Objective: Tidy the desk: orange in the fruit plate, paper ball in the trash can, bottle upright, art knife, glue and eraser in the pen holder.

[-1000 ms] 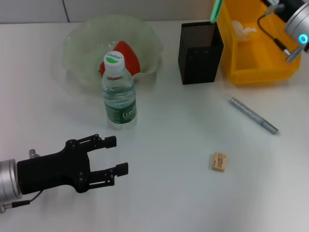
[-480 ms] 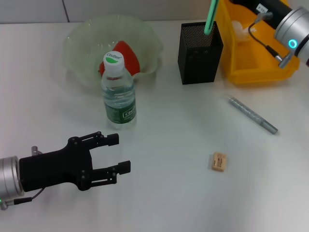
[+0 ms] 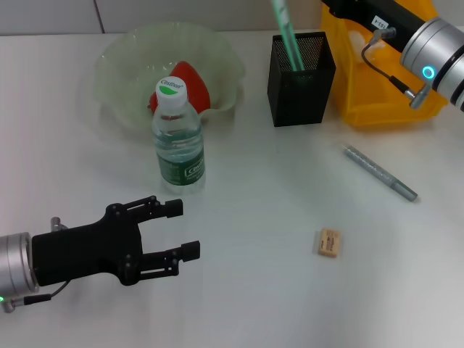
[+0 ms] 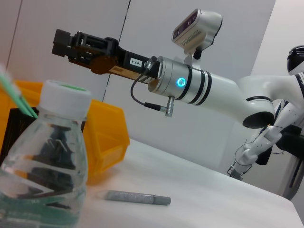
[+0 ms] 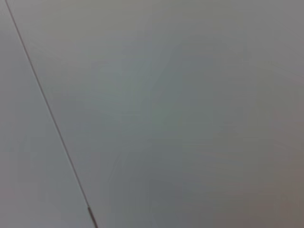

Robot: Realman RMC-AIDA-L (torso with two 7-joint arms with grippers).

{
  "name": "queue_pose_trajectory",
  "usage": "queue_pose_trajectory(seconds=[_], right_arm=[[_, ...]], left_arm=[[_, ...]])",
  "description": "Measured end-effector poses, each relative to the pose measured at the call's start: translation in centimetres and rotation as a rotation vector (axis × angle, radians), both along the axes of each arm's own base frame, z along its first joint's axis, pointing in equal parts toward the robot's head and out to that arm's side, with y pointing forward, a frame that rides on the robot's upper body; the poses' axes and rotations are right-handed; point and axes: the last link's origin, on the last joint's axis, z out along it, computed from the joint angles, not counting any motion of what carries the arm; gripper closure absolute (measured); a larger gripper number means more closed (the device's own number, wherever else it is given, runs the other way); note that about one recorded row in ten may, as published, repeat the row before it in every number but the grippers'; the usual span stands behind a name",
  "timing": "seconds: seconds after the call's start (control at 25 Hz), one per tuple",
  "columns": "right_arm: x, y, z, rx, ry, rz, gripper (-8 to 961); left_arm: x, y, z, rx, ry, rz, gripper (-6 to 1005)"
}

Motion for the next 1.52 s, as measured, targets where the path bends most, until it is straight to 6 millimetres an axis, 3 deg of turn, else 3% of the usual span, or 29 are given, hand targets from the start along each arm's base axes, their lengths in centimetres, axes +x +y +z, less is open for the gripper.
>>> queue_pose_trajectory(seconds=[0.04, 0.24, 0.48, 0.52, 0.6, 0.64, 0.72, 0.76, 0.92, 1.08, 1.2, 1.24, 1.52], right_arm=[[-0.1, -0.2, -0.1, -0.005, 0.003, 0.011, 543], [-1.1, -0.7, 0.6, -0.073, -0.002, 0.090, 488], [-3.2, -1.9, 2.4, -0.306, -0.123, 0.196, 496], [-4.3, -2.9, 3.6, -0.412, -0.208, 0.235, 497], [-4.8, -3.3, 4.4, -0.453, -0.252, 0.244, 496], [-5.8, -4.6, 6.0, -0.562, -0.366, 0.247, 496], [-6.7, -5.5, 7.1, -0.618, -0.468, 0.254, 496], [-6.7, -5.5, 7.1, -0.618, -0.468, 0.254, 495], [-8.8, -7.6, 8.2, -0.778, -0.773, 0.264, 494], [-9.4, -7.9, 7.7, -0.831, -0.903, 0.239, 493], [-9.4, -8.1, 6.1, -0.868, -1.032, 0.218, 492], [-9.0, -8.2, 4.7, -0.902, -1.099, 0.206, 492], [-8.0, -8.4, 0.7, -0.979, -1.212, 0.170, 490]], left_arm=[[0.0, 0.0, 0.0, 0.000, -0.002, -0.001, 200], [0.2, 0.0, 0.1, -0.002, -0.012, -0.007, 200], [0.3, 0.0, 0.3, -0.006, -0.021, -0.011, 200], [0.4, -0.1, 0.4, -0.009, -0.026, -0.013, 200], [0.5, -0.1, 0.5, -0.014, -0.034, -0.022, 200], [0.6, -0.2, 0.6, -0.019, -0.037, -0.031, 200], [0.7, -0.1, 0.6, -0.020, -0.037, -0.037, 200], [0.7, -0.2, 0.7, -0.023, -0.035, -0.038, 200], [0.7, -0.1, 0.7, -0.037, -0.027, -0.039, 200], [0.8, -0.1, 0.7, -0.045, -0.026, -0.042, 200], [0.8, -0.2, 0.8, -0.047, -0.029, -0.043, 200], [0.8, -0.2, 0.8, -0.048, -0.030, -0.042, 200], [0.8, -0.3, 0.7, -0.053, -0.034, -0.034, 200]])
